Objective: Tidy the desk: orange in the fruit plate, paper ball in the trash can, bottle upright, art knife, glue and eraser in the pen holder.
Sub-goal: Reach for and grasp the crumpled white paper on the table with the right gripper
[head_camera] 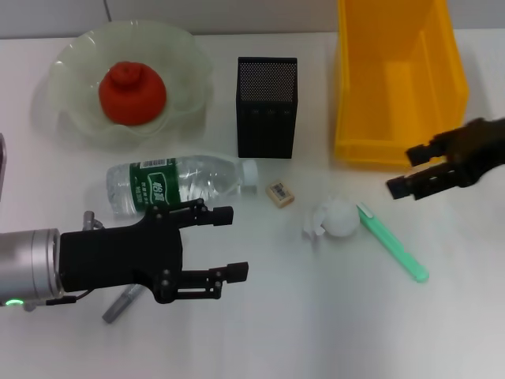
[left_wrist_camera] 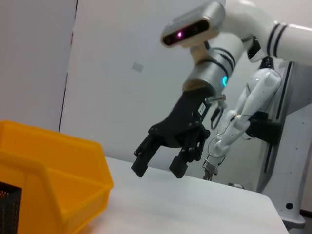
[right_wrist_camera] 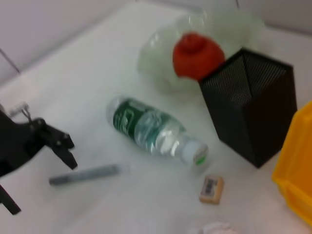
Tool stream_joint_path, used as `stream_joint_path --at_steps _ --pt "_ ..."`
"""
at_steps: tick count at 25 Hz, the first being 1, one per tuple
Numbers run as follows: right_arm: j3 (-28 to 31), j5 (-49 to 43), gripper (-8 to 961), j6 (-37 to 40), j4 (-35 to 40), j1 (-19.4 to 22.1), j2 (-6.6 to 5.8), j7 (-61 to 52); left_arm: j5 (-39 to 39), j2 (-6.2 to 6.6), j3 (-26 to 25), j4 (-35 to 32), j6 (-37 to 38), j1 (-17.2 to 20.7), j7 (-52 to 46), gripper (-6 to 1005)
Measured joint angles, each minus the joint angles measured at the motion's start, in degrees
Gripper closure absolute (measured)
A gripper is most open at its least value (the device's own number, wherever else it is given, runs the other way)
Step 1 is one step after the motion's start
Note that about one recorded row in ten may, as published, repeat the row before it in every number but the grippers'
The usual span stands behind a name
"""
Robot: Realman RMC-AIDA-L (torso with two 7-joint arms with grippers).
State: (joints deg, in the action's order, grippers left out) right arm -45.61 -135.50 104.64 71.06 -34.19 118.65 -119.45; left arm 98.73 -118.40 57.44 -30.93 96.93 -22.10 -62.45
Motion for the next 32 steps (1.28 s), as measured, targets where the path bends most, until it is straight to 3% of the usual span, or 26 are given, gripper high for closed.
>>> stream_joint_path --at_steps 7,13,21,32 --pt "-15.16 -9.96 150 -2.58 0.77 -6.48 0.43 -5.71 0.03 -0.04 0.08 0.25 -0.37 -0.02 0.04 200" --pt "-26.40 -11.81 161 -8.51 0.68 -8.12 0.74 -11.10 0.15 0.06 0.12 0.18 -0.61 -0.41 0.03 200" --pt "-33.26 -11.35 177 -14.80 -3.84 -8.49 0.84 -12.35 0.15 -0.03 -0.11 0.17 -0.86 -0.42 0.05 201" --pt "-36.90 -8.34 198 -20.51 -8.13 -8.37 0.96 -12.20 0.10 -0.08 0.01 0.26 -1.75 -0.74 0.05 201"
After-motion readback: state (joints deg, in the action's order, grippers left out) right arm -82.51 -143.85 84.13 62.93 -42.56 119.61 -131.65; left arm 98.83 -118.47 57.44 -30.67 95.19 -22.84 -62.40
